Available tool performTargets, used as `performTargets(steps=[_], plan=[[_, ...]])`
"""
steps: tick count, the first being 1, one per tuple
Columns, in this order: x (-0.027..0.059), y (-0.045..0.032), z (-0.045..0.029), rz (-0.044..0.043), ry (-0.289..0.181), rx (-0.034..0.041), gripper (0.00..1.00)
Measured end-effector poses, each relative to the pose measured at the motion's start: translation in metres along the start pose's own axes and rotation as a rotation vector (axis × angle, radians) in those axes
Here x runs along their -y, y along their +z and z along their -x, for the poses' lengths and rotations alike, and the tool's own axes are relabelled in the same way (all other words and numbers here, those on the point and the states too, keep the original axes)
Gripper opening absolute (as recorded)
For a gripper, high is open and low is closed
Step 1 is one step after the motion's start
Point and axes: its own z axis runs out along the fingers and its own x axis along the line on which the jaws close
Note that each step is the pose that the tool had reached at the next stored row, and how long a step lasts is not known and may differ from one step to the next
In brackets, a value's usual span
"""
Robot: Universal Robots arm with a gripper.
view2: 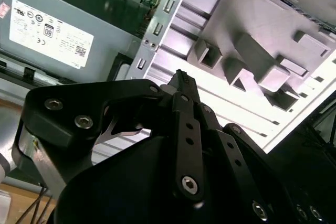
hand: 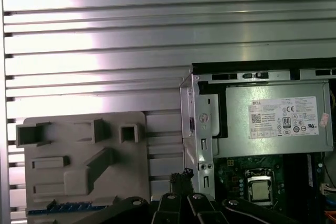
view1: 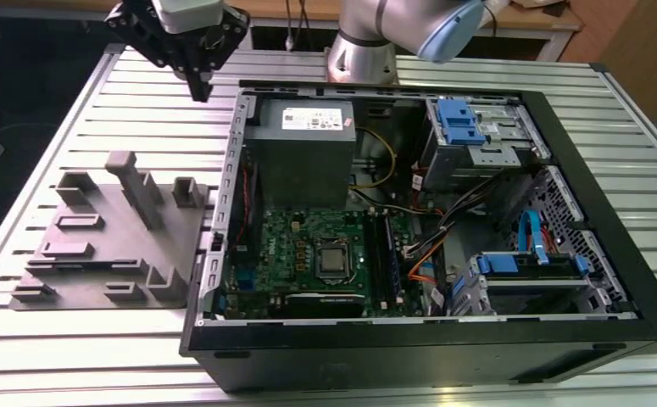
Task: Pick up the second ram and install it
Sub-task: 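Reach for the second ram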
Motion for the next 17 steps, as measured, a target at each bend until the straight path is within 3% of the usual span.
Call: performTargets(steps=[17], plan=[[0.0029,0.0035,-0.0350,-0.0001,0.000,-0.0001,0.07]])
